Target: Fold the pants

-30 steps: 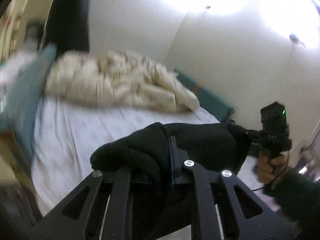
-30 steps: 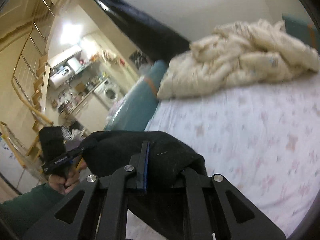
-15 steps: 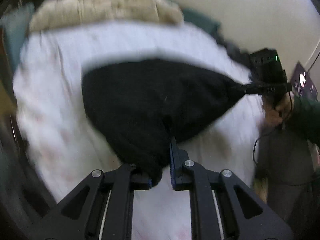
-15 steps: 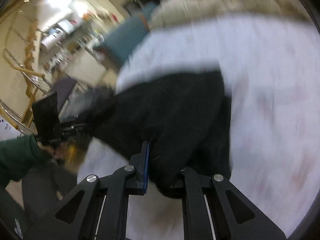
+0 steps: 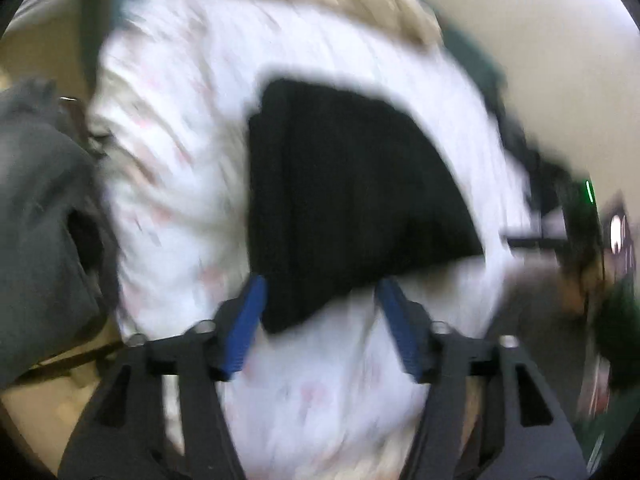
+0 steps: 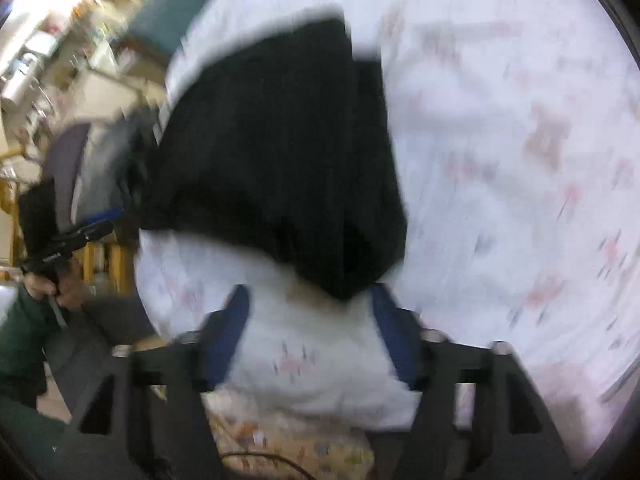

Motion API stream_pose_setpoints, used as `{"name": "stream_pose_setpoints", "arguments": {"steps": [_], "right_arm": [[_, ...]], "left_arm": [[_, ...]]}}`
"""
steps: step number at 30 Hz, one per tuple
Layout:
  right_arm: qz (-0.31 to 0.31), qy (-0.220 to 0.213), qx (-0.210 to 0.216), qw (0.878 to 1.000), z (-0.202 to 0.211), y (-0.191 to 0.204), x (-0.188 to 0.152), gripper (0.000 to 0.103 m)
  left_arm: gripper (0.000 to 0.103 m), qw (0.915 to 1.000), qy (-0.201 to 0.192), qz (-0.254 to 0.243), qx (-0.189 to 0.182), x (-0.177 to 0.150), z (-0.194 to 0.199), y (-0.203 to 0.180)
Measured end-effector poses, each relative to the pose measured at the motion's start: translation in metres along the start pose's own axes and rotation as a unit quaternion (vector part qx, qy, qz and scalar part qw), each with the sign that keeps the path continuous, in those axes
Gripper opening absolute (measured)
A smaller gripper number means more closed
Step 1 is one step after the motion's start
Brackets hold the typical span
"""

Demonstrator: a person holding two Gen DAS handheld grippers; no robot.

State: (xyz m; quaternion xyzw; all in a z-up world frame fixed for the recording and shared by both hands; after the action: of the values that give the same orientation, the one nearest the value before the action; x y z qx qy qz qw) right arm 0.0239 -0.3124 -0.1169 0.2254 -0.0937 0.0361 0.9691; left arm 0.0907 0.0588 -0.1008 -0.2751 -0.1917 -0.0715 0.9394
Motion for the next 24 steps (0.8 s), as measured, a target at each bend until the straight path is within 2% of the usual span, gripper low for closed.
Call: {"name": "stream_pose_setpoints", "arguments": {"steps": [1,3,4,5,6,7,8,9,10,11,12,14,15,16,17,18,20,21,23,24], "right_arm": [[-0.006,-0.040,0.002,0.999,0.009,-0.002,0.012,0.070],[-0.038,-0.096,0.019,0.994,0.012,-0.007,0.033,0.066],[-0.050,-0.102,0.030,0.993,0.005,-0.007,0.041,0.061],[-0.063,-0.101,0.041,0.992,-0.005,-0.007,0.046,0.048],[-0.073,-0.093,0.053,0.992,-0.019,-0.008,0.049,0.038],[-0.075,-0.082,0.052,0.992,-0.034,-0.009,0.050,0.036],[-0.074,-0.086,0.036,0.993,-0.046,-0.011,0.049,0.036],[-0.080,-0.096,0.034,0.992,-0.054,-0.015,0.048,0.030],[-0.090,-0.096,0.041,0.990,-0.059,-0.020,0.045,0.021],[-0.102,-0.086,0.050,0.990,-0.065,-0.025,0.043,0.005],[-0.102,-0.078,0.058,0.990,-0.069,-0.024,0.043,0.002],[-0.055,-0.111,0.041,0.991,-0.049,-0.014,0.044,0.002],[-0.047,-0.134,0.038,0.989,-0.036,-0.012,0.046,0.001],[-0.060,-0.151,0.027,0.986,-0.024,-0.017,0.047,0.001],[-0.069,-0.151,0.019,0.986,-0.027,-0.024,0.050,0.001],[-0.079,-0.139,0.012,0.987,-0.033,-0.031,0.049,0.001],[-0.098,-0.080,0.022,0.992,-0.058,-0.040,0.043,0.003],[-0.101,-0.053,0.024,0.993,-0.068,-0.038,0.042,0.009],[-0.103,-0.043,0.010,0.994,-0.065,-0.036,0.043,0.012],[-0.103,-0.055,0.010,0.993,-0.056,-0.036,0.044,0.021]], "left_arm": [[0.067,0.9994,-0.022,0.028,0.005,0.007,-0.004,0.008],[0.063,0.9953,-0.017,0.095,0.000,0.016,-0.029,0.028],[0.049,0.9918,-0.002,0.128,-0.006,0.017,-0.046,0.037],[0.042,0.9905,0.007,0.137,-0.007,0.017,-0.057,0.040],[0.033,0.9909,0.016,0.134,0.007,0.016,-0.067,0.041],[0.030,0.9915,0.012,0.129,0.018,0.012,-0.070,0.040],[0.028,0.9923,0.006,0.123,0.014,0.011,-0.073,0.038],[0.020,0.9933,0.008,0.115,0.008,0.011,-0.076,0.035],[0.009,0.9948,0.008,0.101,0.010,0.010,-0.077,0.031],[0.006,0.9973,0.002,0.071,0.019,0.012,-0.075,0.023],[0.004,0.9984,-0.010,0.045,0.033,0.014,-0.070,0.015],[0.003,0.9986,-0.028,0.012,0.043,0.019,-0.060,0.001],[0.002,0.9975,-0.039,0.013,0.057,0.021,-0.055,0.002],[0.002,0.9968,-0.046,0.021,0.063,0.023,-0.052,0.005],[0.002,0.9965,-0.041,0.032,0.065,0.024,-0.053,0.011],[0.003,0.9964,-0.026,0.042,0.070,0.023,-0.059,0.017],[0.003,0.9953,-0.003,0.049,0.083,0.020,-0.068,0.023],[0.007,0.9951,0.003,0.055,0.082,0.017,-0.070,0.023],[0.007,0.9938,0.020,0.078,0.076,0.014,-0.070,0.026],[0.021,0.9920,0.031,0.094,0.079,0.014,-0.069,0.026]]}}
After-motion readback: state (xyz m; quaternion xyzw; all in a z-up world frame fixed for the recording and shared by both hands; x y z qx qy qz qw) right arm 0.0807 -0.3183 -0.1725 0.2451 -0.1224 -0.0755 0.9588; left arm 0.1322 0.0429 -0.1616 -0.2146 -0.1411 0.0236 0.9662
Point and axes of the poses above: each gripper's, at about its wrist camera, not at the fingertips, and z roughly against the way its jaws point, y to its left, x to its top, the point moved 2 cm from there along -z, roughly the way its jaws point, and after that the axes turned 4 degrees about -x, right-handed, at the moved point
